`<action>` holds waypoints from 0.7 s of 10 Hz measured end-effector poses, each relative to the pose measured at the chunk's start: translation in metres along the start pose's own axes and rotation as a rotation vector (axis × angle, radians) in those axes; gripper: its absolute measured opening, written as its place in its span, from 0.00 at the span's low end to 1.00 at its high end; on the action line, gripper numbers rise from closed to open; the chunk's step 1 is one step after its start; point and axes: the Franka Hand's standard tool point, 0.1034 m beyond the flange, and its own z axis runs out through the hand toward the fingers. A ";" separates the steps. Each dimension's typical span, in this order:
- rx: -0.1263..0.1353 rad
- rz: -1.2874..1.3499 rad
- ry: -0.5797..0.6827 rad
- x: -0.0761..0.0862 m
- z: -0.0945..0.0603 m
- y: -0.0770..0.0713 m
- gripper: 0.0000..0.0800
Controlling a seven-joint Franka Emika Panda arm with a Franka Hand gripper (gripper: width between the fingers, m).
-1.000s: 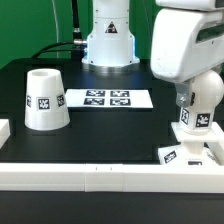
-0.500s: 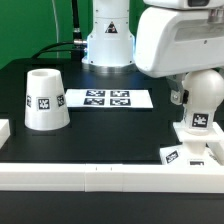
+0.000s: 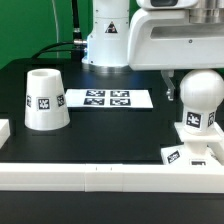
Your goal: Assemble lamp
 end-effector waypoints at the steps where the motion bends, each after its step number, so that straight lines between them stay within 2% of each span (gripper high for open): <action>1: 0.000 0.055 0.000 0.000 0.000 0.000 0.72; 4: 0.008 0.242 -0.002 0.000 0.000 -0.001 0.72; 6: 0.043 0.493 -0.012 -0.001 0.000 0.000 0.72; 7: 0.050 0.569 -0.014 -0.002 0.000 0.000 0.72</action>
Offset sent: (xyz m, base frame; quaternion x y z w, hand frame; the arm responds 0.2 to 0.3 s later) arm 0.0000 0.0000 0.0000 0.0000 0.0000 0.1938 0.9810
